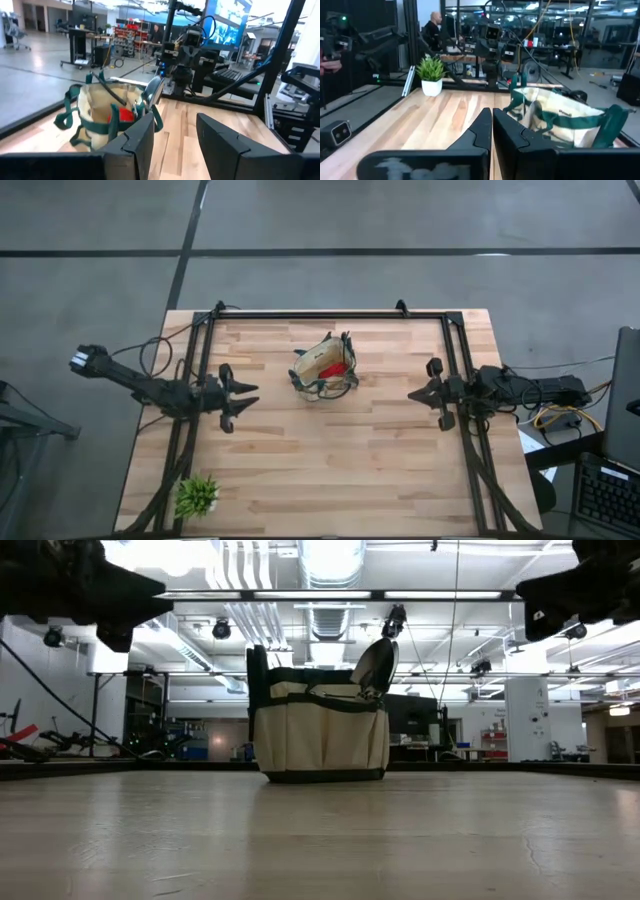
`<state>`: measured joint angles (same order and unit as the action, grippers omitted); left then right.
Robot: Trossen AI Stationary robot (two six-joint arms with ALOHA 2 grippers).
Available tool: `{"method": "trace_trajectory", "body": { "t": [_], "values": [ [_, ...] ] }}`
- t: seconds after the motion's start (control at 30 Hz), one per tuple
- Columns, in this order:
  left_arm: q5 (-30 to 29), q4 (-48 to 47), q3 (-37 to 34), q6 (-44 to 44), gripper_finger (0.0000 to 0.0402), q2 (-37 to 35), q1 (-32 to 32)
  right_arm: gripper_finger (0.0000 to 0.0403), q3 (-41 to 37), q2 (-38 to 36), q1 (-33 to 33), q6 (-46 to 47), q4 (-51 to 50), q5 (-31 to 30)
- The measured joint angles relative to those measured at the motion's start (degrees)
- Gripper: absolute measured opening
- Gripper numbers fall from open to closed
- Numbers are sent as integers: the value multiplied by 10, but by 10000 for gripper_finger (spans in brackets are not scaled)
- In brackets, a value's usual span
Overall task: Pick & Place Garden tools in Gardening bag
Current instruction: Return to Home Position
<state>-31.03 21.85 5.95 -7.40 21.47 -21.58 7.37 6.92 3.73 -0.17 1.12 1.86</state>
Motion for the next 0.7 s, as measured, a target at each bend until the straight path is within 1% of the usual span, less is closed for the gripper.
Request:
{"method": "trace_trajectory", "body": {
  "t": [0.1,0.17,0.3,0.4,0.5,0.6,0.7],
  "values": [
    [1,-50,-7,-17,151,-51,0,8,-8,-16,0,0,-29,4],
    [1,-67,-17,-17,151,-82,0,8,-19,-24,0,0,-30,16],
    [0,-88,-42,20,151,-135,0,8,-36,-38,0,0,-22,34],
    [1,-157,-48,21,151,-172,0,8,-48,-45,0,-5,-21,46],
    [-4,-193,-46,7,151,-211,0,8,-57,-51,0,-17,-27,46],
    [-13,-205,-45,4,151,-214,0,8,-57,-61,0,-30,-25,47],
    [-25,-206,-45,30,152,-207,0,8,-57,-69,0,-28,-25,47]
  ]
}}
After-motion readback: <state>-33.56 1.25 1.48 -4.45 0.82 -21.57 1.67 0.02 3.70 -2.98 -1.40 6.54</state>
